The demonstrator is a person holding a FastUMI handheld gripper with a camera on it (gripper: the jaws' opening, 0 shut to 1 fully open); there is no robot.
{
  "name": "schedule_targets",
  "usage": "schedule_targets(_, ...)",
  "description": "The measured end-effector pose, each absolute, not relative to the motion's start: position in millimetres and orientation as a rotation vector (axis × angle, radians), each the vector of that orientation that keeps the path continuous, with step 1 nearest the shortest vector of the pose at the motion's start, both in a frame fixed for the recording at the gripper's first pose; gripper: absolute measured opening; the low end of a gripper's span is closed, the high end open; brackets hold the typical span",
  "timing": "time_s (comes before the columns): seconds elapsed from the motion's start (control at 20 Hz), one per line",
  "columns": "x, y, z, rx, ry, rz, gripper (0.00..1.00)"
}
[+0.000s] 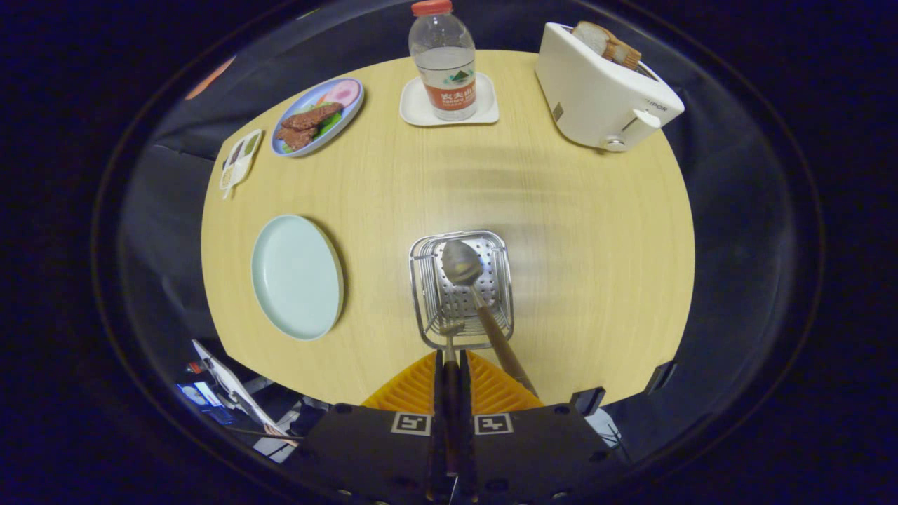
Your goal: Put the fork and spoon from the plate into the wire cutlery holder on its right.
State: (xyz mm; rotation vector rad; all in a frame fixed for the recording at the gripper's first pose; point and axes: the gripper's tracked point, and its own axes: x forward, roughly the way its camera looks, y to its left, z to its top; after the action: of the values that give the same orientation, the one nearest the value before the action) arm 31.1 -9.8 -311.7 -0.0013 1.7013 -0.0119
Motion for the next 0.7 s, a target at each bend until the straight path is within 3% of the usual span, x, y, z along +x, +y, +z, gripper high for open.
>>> schedule_targets(0.25,36,-1,-310,0.043,1.638,0.021,0.12)
schedule_targets(0.45,45,3,-303,0.051,1.524,0.026,0.43)
schedule_targets(0.6,51,5,-299,0.058,1.426,0.012,0.93)
schedule_targets(0.7,52,8,-293,0.054,1.356,0.002,0.98)
